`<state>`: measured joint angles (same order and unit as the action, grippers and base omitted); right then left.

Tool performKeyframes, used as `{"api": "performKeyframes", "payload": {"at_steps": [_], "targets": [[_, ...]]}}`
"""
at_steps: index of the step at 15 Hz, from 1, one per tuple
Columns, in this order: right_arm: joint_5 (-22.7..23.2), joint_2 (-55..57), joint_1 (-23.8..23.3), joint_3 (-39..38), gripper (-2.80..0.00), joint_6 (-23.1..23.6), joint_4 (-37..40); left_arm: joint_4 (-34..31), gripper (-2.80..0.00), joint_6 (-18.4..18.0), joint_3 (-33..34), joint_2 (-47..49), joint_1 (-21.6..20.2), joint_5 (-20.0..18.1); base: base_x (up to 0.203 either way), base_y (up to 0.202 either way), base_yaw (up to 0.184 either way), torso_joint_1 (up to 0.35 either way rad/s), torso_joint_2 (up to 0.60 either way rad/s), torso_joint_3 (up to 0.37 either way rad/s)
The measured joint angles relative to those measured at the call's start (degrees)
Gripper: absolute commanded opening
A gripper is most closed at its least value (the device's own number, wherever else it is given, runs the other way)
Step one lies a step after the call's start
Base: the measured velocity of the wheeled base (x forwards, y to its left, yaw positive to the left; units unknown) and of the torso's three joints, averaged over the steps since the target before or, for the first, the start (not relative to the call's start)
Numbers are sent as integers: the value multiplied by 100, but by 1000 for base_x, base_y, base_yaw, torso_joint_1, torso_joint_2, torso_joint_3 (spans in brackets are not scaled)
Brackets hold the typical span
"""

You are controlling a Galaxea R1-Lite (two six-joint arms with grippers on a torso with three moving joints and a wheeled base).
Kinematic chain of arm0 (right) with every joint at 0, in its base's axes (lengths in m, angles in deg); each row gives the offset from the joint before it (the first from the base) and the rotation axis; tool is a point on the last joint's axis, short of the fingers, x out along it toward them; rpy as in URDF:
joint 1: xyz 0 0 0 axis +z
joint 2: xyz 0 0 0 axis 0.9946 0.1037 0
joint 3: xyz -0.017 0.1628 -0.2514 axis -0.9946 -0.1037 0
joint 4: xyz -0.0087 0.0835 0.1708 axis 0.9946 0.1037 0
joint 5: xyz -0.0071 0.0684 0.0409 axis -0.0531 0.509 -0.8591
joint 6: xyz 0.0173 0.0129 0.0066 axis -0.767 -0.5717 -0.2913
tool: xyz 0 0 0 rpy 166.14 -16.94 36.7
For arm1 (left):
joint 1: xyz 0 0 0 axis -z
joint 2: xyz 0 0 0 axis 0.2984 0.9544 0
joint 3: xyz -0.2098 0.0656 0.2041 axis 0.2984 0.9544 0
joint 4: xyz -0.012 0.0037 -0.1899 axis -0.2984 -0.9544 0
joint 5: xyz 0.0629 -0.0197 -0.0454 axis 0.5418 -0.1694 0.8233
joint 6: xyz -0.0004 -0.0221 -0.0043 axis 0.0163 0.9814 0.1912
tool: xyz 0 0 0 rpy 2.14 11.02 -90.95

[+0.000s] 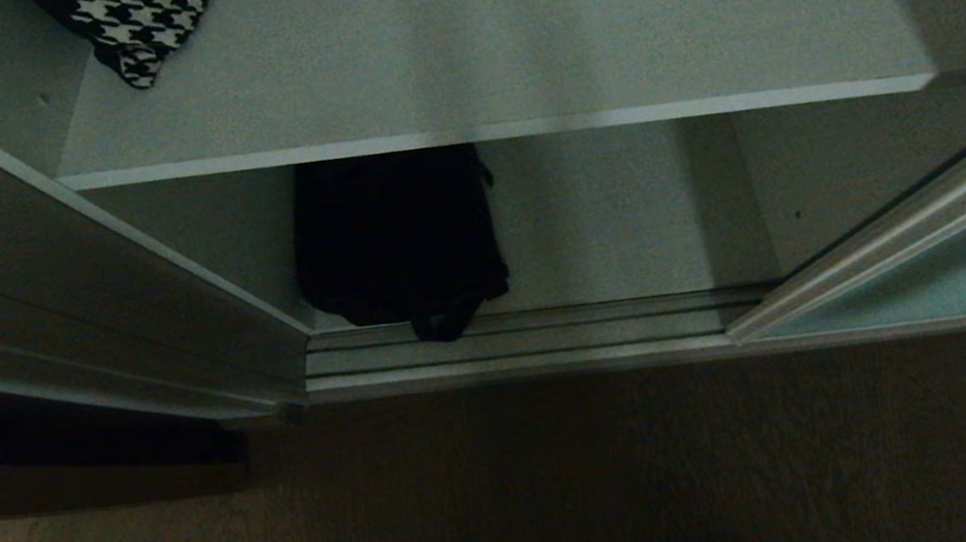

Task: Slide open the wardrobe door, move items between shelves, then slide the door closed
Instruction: Close the door

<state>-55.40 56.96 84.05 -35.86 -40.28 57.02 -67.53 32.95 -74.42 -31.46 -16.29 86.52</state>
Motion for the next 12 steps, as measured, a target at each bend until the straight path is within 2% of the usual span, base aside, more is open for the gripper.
{"api": "performKeyframes", "payload": {"at_steps": [4, 6, 8, 11, 12], "targets": [[0, 0, 0, 0, -280, 0, 2, -1510, -280, -105, -159, -884, -77, -1274, 0, 0, 0, 0, 0, 0], [0, 0, 0, 0, -280, 0, 0, -1701, -280, -99, -218, -1047, -92, -1401, 0, 0, 0, 0, 0, 0], [0, 0, 0, 0, -280, -2, 2, -1580, -280, -98, -151, -1123, -96, -1533, 0, 0, 0, 0, 0, 0], [0, 0, 0, 0, -280, 0, 2, -1470, -280, 333, -16, -1162, -92, -1581, 0, 0, 0, 0, 0, 0], [0, 0, 0, 0, -280, 0, 1, -1476, -280, 374, -5, -1166, -92, -1567, 0, 0, 0, 0, 0, 0]]}}
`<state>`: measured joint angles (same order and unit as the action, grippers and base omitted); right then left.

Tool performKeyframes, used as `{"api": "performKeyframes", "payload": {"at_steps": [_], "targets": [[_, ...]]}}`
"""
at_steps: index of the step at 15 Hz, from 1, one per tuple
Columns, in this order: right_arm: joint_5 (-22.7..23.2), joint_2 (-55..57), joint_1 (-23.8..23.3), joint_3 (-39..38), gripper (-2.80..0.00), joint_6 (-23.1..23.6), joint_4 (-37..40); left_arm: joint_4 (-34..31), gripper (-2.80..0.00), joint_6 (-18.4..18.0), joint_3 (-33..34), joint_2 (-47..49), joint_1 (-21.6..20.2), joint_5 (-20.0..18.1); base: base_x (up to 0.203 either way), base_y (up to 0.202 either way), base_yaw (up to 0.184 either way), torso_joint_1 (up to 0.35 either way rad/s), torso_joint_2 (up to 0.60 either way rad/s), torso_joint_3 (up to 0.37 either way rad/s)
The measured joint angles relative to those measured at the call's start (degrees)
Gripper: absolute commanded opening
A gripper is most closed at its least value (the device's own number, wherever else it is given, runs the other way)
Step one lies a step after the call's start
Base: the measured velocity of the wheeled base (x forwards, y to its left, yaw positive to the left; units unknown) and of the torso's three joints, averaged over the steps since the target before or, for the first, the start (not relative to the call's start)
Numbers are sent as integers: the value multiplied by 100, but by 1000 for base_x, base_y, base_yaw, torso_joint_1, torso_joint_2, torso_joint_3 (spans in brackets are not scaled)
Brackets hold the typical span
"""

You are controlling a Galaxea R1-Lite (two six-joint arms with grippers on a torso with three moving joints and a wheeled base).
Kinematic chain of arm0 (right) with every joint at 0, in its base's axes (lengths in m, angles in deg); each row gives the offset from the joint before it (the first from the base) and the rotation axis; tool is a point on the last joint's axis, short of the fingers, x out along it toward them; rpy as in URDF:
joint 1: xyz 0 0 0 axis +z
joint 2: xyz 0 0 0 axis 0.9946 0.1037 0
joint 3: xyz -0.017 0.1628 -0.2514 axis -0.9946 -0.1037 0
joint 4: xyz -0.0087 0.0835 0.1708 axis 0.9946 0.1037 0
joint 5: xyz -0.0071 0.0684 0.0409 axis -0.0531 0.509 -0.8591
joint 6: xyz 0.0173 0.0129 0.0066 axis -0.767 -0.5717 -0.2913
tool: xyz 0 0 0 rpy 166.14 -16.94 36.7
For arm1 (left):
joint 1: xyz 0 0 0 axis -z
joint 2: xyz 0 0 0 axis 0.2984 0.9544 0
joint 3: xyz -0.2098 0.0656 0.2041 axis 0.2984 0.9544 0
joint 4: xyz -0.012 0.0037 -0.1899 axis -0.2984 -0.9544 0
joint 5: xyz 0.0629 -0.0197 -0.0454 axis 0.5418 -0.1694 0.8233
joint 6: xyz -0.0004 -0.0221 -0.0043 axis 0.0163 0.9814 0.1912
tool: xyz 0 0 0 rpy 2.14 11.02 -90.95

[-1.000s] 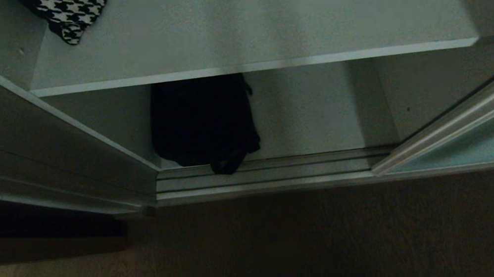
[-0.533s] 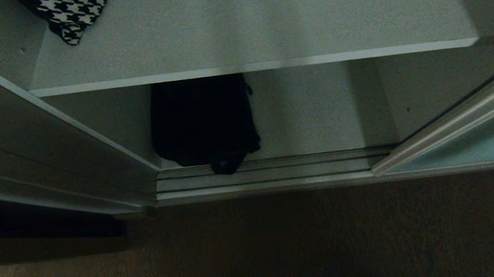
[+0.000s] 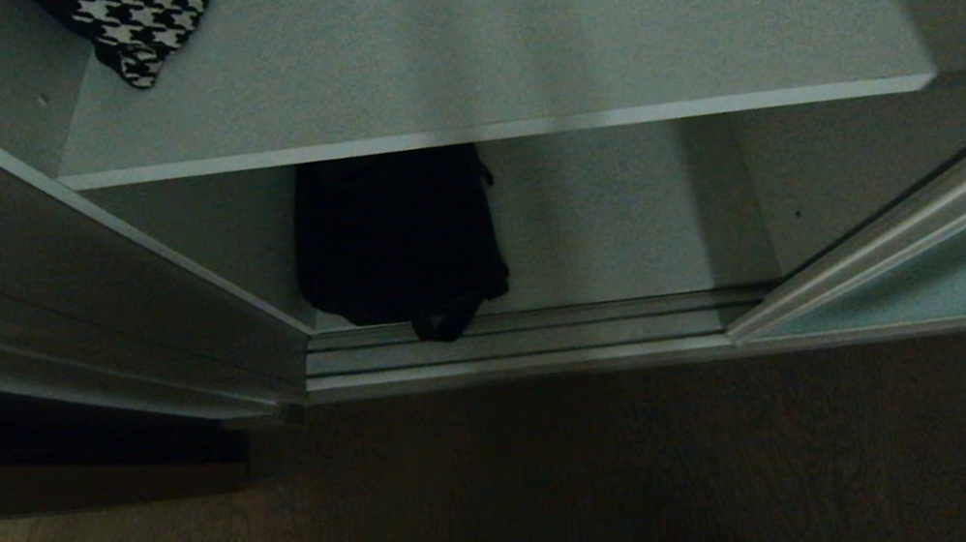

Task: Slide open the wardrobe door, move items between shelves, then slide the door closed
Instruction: Close the door

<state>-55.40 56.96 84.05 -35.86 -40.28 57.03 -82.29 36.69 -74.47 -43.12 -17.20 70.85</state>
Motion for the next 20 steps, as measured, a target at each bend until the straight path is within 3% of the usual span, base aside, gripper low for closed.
{"api": "performKeyframes", "payload": {"at_steps": [18, 20], "targets": [[0, 0, 0, 0, -280, -2, 2, -27, -280, -70, 21, 0, -2, -12, 0, 0, 0, 0, 0, 0], [0, 0, 0, 0, -280, -1, 2, -27, -280, -70, 21, 2, -2, -12, -172, 0, 4, 2, 4, 3]]}}
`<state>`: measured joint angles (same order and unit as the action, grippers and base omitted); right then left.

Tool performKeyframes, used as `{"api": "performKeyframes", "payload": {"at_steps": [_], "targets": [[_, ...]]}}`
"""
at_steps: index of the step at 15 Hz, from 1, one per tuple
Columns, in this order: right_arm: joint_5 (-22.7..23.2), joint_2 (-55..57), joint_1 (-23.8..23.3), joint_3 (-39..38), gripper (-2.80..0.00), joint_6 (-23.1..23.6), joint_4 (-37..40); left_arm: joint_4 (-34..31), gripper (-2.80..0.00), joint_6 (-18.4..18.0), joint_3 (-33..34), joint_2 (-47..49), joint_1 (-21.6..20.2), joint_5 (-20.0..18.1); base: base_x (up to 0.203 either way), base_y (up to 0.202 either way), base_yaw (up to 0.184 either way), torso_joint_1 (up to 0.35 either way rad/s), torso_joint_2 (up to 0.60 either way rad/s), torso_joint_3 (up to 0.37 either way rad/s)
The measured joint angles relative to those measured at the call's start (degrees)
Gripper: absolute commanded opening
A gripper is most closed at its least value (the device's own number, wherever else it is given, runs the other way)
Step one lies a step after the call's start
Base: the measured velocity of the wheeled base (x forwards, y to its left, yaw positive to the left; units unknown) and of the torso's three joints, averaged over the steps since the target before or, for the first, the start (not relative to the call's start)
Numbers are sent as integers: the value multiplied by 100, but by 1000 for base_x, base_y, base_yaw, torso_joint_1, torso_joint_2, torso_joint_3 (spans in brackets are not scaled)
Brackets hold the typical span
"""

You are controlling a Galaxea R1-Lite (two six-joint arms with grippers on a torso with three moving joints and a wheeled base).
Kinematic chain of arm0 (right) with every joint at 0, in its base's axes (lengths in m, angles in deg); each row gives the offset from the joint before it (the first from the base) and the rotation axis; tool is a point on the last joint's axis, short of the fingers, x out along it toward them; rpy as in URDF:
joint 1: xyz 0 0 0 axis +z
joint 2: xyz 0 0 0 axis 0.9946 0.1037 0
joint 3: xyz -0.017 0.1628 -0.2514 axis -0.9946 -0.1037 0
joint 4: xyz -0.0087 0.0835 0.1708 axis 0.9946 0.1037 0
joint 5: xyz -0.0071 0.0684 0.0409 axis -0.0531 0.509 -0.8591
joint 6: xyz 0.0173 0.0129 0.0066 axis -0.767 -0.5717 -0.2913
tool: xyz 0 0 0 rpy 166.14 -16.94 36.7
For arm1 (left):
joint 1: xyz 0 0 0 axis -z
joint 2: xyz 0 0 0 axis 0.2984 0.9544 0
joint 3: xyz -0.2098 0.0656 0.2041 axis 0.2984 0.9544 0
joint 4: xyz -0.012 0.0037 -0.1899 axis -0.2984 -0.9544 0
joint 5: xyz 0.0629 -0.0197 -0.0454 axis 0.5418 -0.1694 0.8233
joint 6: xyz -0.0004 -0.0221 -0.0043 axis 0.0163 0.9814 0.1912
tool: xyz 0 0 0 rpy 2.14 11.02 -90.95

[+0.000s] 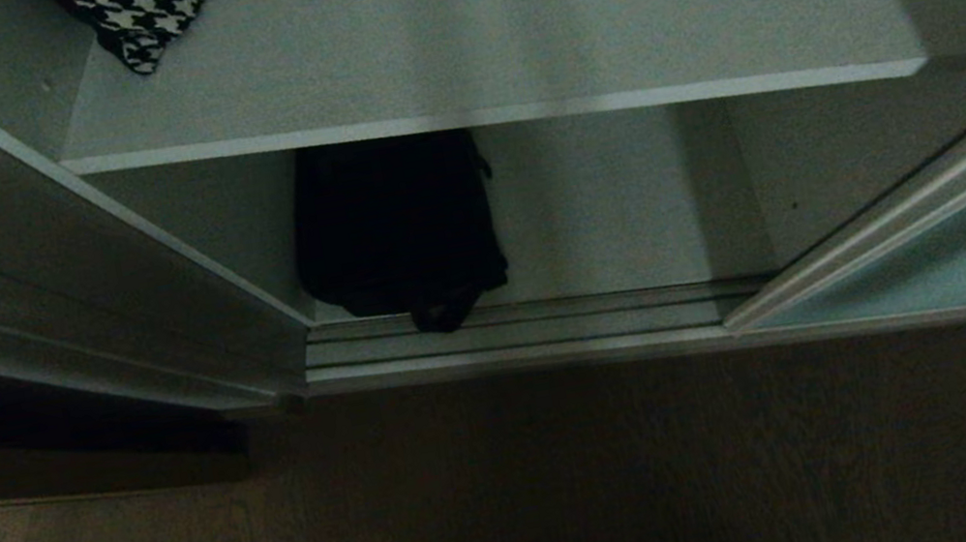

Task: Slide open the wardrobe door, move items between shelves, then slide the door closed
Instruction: Close the door

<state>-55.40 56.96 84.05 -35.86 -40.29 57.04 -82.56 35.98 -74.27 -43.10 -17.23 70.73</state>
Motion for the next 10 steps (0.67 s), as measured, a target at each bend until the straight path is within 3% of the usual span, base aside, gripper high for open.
{"api": "performKeyframes", "payload": {"at_steps": [3, 10], "targets": [[0, 0, 0, 0, -280, 1, -1, 0, -280, 35, 0, 1, 2, 9, -152, 0, 0, -3, 5, 1], [0, 0, 0, 0, -280, 1, 0, 10, -280, 317, 0, 1, 0, 79, 0, 0, 0, 1, 1, 24]]}}
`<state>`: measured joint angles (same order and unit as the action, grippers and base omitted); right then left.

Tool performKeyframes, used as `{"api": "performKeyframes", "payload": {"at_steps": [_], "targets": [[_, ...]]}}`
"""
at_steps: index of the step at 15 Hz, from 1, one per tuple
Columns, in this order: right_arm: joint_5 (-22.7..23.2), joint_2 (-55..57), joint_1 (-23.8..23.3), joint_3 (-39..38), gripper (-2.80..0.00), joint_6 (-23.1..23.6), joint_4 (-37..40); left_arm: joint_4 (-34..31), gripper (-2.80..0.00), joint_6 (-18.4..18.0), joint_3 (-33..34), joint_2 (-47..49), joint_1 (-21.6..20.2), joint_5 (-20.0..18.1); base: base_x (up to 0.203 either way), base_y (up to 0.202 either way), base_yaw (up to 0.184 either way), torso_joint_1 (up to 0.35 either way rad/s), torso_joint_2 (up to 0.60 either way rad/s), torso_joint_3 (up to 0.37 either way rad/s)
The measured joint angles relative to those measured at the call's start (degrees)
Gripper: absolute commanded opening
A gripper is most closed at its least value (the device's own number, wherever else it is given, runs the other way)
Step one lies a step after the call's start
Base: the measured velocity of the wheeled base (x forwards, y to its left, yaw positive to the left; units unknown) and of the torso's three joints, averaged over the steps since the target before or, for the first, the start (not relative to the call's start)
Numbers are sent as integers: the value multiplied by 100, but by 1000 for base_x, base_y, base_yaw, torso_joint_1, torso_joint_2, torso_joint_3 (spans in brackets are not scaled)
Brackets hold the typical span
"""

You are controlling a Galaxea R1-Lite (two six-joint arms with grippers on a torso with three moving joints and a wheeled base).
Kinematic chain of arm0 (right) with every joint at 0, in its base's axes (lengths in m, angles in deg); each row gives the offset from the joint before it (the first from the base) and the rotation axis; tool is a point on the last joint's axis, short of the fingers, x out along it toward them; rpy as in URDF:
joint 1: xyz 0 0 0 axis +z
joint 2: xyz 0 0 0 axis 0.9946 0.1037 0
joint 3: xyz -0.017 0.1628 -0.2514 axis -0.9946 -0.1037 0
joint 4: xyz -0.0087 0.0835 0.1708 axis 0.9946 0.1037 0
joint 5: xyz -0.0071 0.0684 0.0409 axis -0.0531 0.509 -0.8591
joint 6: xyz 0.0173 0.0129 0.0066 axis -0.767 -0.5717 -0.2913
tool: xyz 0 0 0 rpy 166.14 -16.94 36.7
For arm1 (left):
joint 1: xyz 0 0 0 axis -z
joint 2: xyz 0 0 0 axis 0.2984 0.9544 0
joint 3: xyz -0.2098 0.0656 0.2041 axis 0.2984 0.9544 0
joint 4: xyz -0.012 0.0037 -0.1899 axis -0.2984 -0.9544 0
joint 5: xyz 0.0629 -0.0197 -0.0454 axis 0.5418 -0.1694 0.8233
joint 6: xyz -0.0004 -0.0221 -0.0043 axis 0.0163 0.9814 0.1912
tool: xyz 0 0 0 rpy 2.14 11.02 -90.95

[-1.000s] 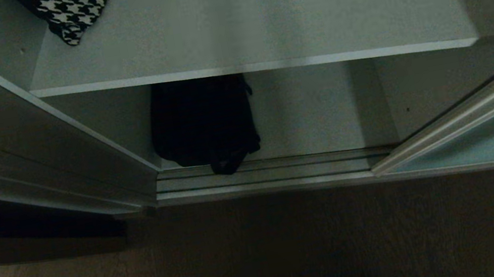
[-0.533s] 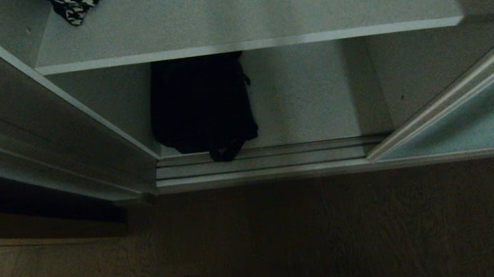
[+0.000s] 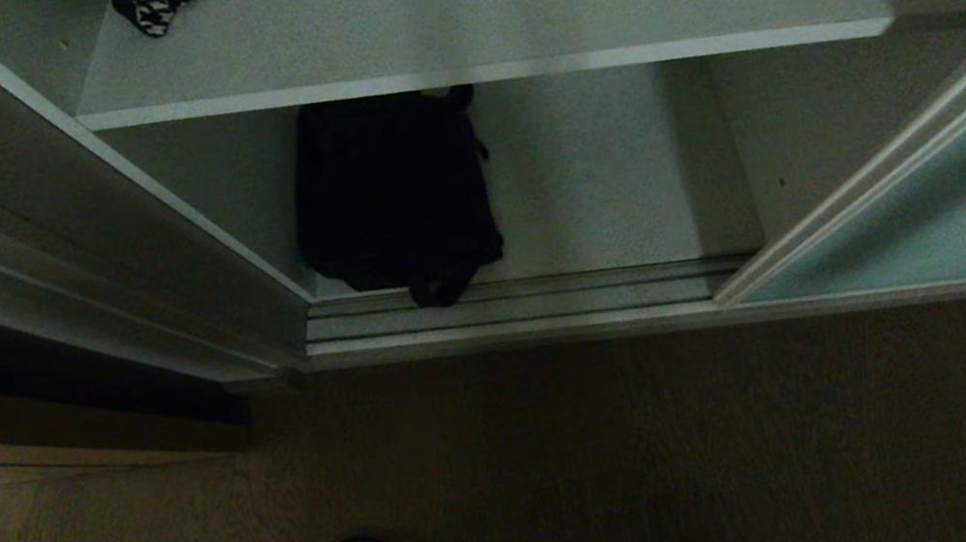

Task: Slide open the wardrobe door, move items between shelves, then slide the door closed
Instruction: Close the door

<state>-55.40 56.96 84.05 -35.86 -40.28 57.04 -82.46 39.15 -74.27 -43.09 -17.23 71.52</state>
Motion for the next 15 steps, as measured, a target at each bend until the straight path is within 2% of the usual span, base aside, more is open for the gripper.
{"api": "performKeyframes", "payload": {"at_steps": [15], "targets": [[0, 0, 0, 0, -280, -2, 0, 28, -280, 9, 0, 3, 0, -9, 0, 0, 0, 3, 2, 197]]}}
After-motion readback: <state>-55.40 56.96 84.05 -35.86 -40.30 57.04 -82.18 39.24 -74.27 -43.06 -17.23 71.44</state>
